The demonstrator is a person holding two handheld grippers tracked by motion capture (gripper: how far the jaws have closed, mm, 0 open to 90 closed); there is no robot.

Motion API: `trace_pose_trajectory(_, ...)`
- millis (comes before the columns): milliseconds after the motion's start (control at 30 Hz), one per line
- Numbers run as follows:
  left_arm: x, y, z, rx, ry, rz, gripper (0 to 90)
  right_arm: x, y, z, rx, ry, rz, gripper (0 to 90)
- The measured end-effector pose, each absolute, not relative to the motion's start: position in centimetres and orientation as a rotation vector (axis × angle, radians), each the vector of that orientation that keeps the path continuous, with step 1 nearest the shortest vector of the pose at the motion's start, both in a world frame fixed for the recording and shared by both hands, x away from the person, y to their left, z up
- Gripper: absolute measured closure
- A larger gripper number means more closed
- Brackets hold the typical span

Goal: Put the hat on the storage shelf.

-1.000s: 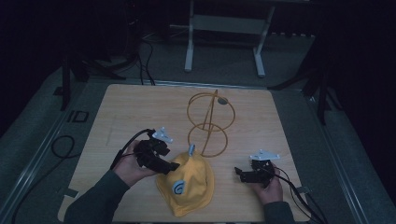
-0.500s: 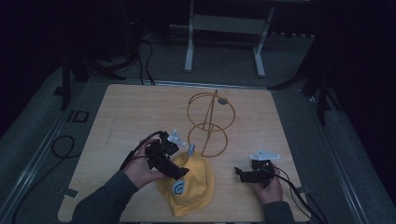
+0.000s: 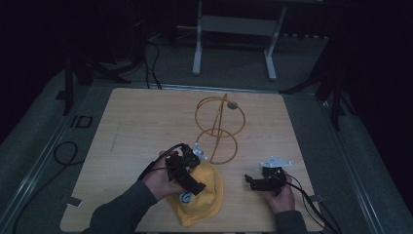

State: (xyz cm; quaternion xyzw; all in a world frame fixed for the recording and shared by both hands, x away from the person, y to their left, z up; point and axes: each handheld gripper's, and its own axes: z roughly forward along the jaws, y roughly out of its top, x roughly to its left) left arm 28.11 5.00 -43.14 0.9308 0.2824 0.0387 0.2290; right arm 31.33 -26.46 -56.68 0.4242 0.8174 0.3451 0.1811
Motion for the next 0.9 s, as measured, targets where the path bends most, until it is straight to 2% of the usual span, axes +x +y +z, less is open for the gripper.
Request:
trace_pose_trajectory(167,28.4,4.2,-44.1,2.596,0.793,0.084,11.3,31.3,-26.5,-56.7,1.198,2.309,0.974,11.6)
trace_pose_trajectory(233,28.4,4.1,-44.2,2.608,0.784,0.086,15.4,31.3,-26.5,-56.7,1.198,2.308,0.975,11.7)
trace_pose_trajectory(300,28.3,4.0,-44.3,2.605,0.809,0.1,24.5,31.3,-26.5,-56.7,1.199,2.308,0.974,11.6)
trace_pose_trajectory(333,28.4,4.0,-44.3,2.607,0.818,0.11,24.5,31.3,-26.5,-56.7,1.199,2.308,0.974,11.6)
trace_pose_trajectory(433,28.5,4.2,-44.2,2.614,0.84,0.105,41.7,31.3,-26.5,-56.7,1.197,2.309,0.974,11.6)
trace_pose_trajectory(500,28.7,4.5,-44.1,2.621,0.855,0.073,57.6,31.3,-26.5,-56.7,1.198,2.308,0.974,11.6)
trace_pose_trajectory(567,28.8,4.7,-44.0,2.621,0.86,0.068,65.1,31.3,-26.5,-56.7,1.198,2.308,0.974,11.7)
trace_pose_trajectory(600,28.8,4.8,-44.0,2.618,0.872,0.065,65.1,31.3,-26.5,-56.7,1.198,2.308,0.974,11.7)
trace_pose_trajectory(700,29.1,5.4,-43.8,2.604,0.903,0.076,75.4,31.3,-26.5,-56.7,1.197,2.309,0.974,11.6)
trace_pose_trajectory(800,29.4,6.1,-43.4,2.584,0.928,0.09,81.0,31.3,-26.5,-56.7,1.197,2.309,0.974,11.7)
trace_pose_trajectory(900,29.7,6.8,-43.0,2.571,0.944,0.084,83.4,31.3,-26.5,-56.7,1.198,2.308,0.975,11.6)
